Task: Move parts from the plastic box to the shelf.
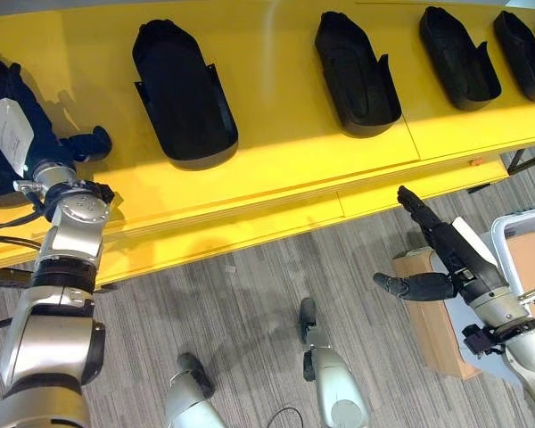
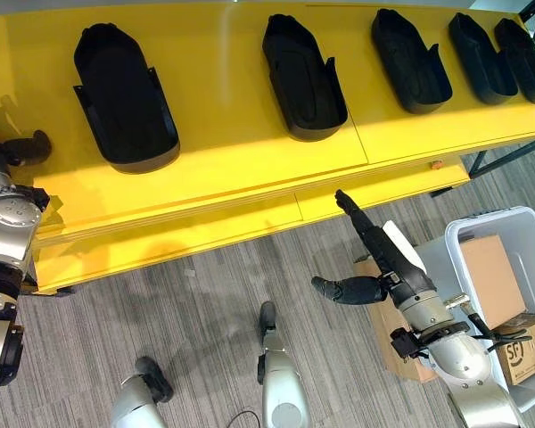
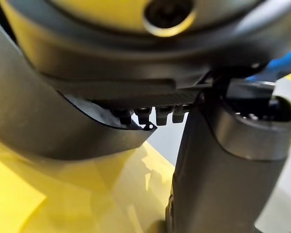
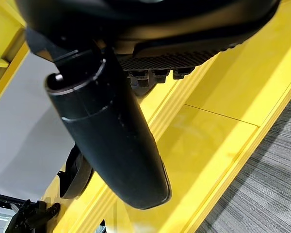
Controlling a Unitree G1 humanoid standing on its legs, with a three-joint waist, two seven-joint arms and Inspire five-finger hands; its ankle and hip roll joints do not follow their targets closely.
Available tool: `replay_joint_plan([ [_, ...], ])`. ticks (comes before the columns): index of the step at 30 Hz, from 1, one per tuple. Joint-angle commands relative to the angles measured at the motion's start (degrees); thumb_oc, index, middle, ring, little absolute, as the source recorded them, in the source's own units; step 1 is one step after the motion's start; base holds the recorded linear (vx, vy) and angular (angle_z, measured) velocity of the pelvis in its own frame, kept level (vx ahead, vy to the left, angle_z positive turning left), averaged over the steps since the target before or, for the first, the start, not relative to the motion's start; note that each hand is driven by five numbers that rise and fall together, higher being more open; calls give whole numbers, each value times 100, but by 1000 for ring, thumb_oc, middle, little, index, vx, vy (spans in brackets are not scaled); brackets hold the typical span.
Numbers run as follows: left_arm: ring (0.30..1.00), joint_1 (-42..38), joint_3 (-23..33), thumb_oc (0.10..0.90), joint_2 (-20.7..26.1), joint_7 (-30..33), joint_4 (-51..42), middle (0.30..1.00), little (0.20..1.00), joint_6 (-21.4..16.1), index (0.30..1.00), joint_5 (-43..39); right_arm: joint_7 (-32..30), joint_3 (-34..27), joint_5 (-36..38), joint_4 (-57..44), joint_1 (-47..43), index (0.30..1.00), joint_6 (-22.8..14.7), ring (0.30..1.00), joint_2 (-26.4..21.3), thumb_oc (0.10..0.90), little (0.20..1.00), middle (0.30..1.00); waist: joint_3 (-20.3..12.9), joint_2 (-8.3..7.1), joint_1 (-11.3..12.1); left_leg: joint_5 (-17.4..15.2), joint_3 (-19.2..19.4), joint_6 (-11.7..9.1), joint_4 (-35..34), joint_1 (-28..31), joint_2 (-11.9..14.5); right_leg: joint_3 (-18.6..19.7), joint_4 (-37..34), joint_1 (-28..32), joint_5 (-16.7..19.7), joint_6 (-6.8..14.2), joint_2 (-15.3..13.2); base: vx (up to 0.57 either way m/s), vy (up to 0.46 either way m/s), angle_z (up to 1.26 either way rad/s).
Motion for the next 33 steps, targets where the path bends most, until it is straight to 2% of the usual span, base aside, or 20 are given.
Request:
replay_joint_plan([
  [1,1000,316,158,900,647,4,-236,1000,1000,-94,1000,593,-57,-967,365,-590,-124,1000,-488,1000,-446,900,1000,1000,-417,87,129,569,-570,-300,-307,-226,297,172,392,761,-635,389,-476,0,0,0],
  [5,1000,398,132,900,751,-69,-178,1000,1000,-133,1000,711,-20,-979,403,-589,-130,1000,-492,1000,-455,900,1000,1000,-422,116,127,573,-564,-301,-307,-219,313,178,396,769,-640,389,-477,0,0,0],
  [14,1000,795,-65,900,1207,-234,-332,1000,1000,-154,1000,1730,70,-1087,381,-598,-89,1000,-582,1000,-393,900,1000,1000,-423,183,193,594,-563,-310,-346,-197,286,155,383,793,-636,402,-496,0,0,0],
  [25,1000,872,274,900,1143,-142,-316,1000,1000,-220,1000,1311,1,-1115,192,-669,-110,1000,-571,1000,-325,900,1000,1000,-427,205,198,597,-572,-305,-356,-211,278,137,372,802,-627,404,-510,0,0,0],
  [29,1000,878,579,900,999,-43,-421,1000,1000,-348,1000,754,-33,-1077,178,-661,-142,1000,-558,1000,-290,900,1000,1000,-436,211,203,587,-547,-300,-359,-178,270,150,375,816,-629,396,-517,0,0,0],
  [33,1000,816,1006,900,762,164,-1013,1000,1000,-534,1000,23,-101,-1037,130,-632,-171,1000,-516,1000,-281,900,1000,1000,-477,239,229,577,-548,-302,-357,-156,269,146,369,848,-645,382,-518,0,0,0],
])
